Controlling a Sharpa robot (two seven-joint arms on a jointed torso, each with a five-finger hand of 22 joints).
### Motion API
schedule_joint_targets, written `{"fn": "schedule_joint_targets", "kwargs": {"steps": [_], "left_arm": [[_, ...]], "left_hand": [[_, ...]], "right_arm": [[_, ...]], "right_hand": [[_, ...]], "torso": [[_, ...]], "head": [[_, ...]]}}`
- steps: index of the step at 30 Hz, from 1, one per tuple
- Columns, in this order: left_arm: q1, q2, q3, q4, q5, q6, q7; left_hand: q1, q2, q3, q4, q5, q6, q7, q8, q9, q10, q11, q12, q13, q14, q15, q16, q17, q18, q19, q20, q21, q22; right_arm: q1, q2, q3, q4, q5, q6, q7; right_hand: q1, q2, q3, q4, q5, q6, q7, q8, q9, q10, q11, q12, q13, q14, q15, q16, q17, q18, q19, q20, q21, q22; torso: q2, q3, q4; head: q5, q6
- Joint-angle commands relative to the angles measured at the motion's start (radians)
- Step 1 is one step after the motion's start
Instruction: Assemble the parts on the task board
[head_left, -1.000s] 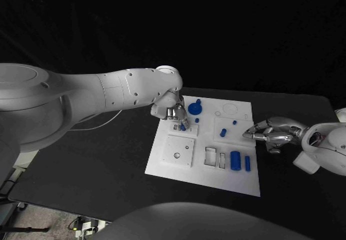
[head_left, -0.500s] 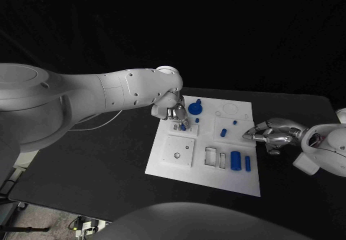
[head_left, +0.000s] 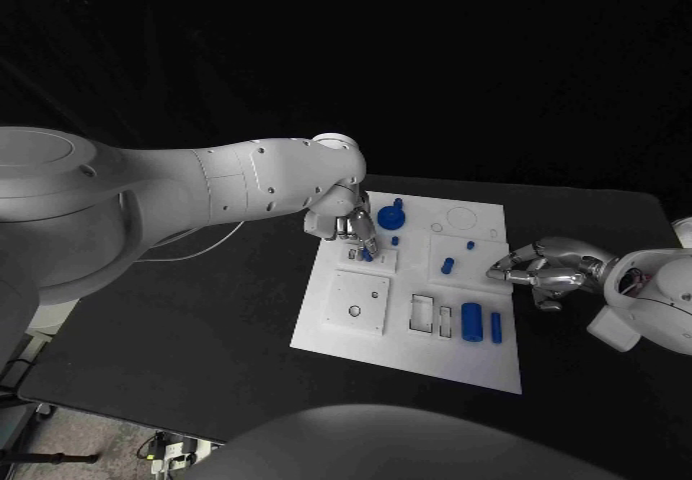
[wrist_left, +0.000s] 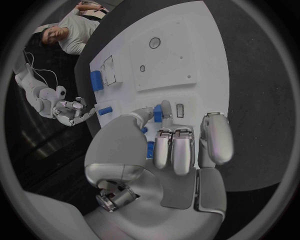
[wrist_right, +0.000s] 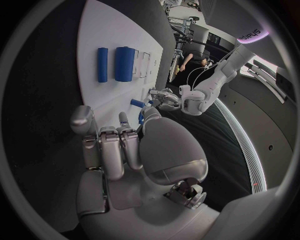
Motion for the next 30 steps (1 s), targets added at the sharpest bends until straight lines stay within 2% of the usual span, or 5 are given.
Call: {"fn": "schedule_joint_targets", "kwargs": {"steps": [1,13,18,30], "left_arm": [[-0.001,0.0,0.0,0.004,-0.004,-0.007,-0.098],[-0.001,-0.009,0.0,0.022,-0.021,-0.03,-0.102],[-0.002,-0.016,0.001,0.044,-0.047,-0.055,-0.111],[-0.005,-0.045,0.001,0.104,-0.094,-0.116,-0.116]], "left_hand": [[0.009,-0.005,0.024,-0.002,0.002,0.009,-0.002,0.001,0.007,0.103,-0.004,-0.005,0.262,0.107,-0.001,0.002,0.263,0.012,0.003,-0.001,-0.007,0.183],[0.001,-0.02,0.056,-0.004,-0.013,0.007,-0.002,0.004,0.022,0.103,-0.004,-0.005,0.262,0.107,-0.002,0.002,0.263,0.011,0.005,-0.003,-0.006,0.185],[-0.005,-0.024,0.061,-0.002,-0.022,0.005,-0.001,0.002,0.024,0.104,-0.004,-0.004,0.263,0.107,-0.002,0.002,0.263,0.01,0.009,-0.003,0.001,0.187],[-0.019,-0.024,0.074,0.01,-0.034,-0.002,0.001,-0.009,0.022,0.102,-0.003,-0.006,0.261,0.107,-0.003,0.002,0.263,0.01,0.012,-0.004,0.0,0.187]], "right_arm": [[-0.001,0.0,0.0,0.0,-0.002,0.022,-0.003],[-0.003,-0.001,0.0,0.0,-0.002,0.028,-0.008],[-0.006,-0.001,0.0,-0.002,-0.002,0.029,-0.008],[-0.011,-0.003,0.0,-0.008,0.0,0.031,-0.006]], "right_hand": [[0.012,-0.001,0.004,0.0,0.005,-0.001,0.004,-0.006,-0.001,0.052,-0.004,-0.006,0.228,0.106,0.004,0.003,0.263,0.007,-0.005,0.001,-0.007,0.096],[0.012,-0.001,0.005,0.0,0.005,-0.001,0.004,-0.006,-0.001,0.048,-0.004,-0.009,0.226,0.103,0.004,0.002,0.261,0.008,-0.009,0.001,-0.012,0.094],[0.011,-0.001,0.006,0.0,0.005,-0.002,0.004,-0.006,-0.001,0.046,-0.004,-0.01,0.225,0.101,0.004,0.001,0.26,0.008,-0.012,0.001,-0.015,0.093],[0.011,-0.002,0.007,0.0,0.004,-0.002,0.004,-0.006,-0.002,0.043,-0.003,-0.012,0.223,0.099,0.004,0.0,0.259,0.009,-0.016,0.001,-0.021,0.091]], "torso": [[0.0,0.0002,-0.0002],[0.0,-0.0002,-0.0009],[-0.002,-0.0009,0.0005],[0.0,-0.0002,-0.0008]], "head": [[0.001,0.0],[0.004,0.0],[0.001,0.0],[0.002,0.0]]}}
